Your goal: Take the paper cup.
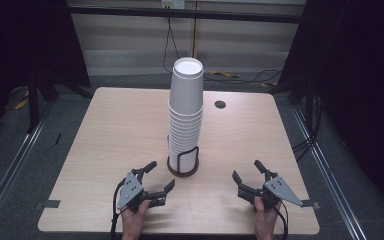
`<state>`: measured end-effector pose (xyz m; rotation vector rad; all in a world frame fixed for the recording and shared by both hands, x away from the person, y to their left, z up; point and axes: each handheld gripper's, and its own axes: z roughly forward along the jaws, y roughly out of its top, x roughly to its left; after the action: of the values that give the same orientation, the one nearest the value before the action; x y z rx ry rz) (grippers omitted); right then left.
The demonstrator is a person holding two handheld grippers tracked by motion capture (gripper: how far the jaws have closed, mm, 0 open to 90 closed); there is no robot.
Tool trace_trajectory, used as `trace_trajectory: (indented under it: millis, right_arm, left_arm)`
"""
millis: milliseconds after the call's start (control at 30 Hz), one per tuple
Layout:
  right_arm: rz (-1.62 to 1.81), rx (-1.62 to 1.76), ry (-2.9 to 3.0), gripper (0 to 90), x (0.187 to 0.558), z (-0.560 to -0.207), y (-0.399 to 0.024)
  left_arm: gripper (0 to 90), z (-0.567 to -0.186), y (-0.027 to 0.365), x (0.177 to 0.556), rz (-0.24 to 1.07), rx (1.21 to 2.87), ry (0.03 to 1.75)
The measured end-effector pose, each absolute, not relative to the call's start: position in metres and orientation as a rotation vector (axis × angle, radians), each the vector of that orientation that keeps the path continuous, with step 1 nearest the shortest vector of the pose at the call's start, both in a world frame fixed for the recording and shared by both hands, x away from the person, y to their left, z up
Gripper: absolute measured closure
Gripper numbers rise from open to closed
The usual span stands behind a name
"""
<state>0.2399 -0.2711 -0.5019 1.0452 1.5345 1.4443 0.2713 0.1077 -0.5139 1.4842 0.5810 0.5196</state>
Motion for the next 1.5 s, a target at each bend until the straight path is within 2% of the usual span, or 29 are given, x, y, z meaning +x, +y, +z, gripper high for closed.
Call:
trace_trajectory:
  millis: [300, 567, 733, 1500]
  right_arm:
    - [1.536, 1.024, 1.595, 12.5, 0.24, -0.501, -0.275]
    - [1.485, 1.127, 1.608, 13.1, 0.247, -0.496, -0.271]
    - [1.502, 1.102, 1.654, 17.2, 0.246, -0.49, -0.268]
    - [1.52, 1.006, 1.751, 13.1, 0.261, -0.452, -0.253]
  left_arm:
    - [15.4, -0.514, 0.108, 0.271, 0.517, 1.486, 0.576]
    - [15.4, -0.514, 0.108, 0.271, 0.517, 1.484, 0.576]
    - [15.3, -0.514, 0.108, 0.271, 0.515, 1.487, 0.573]
    - [15.3, -0.514, 0.108, 0.271, 0.514, 1.482, 0.572]
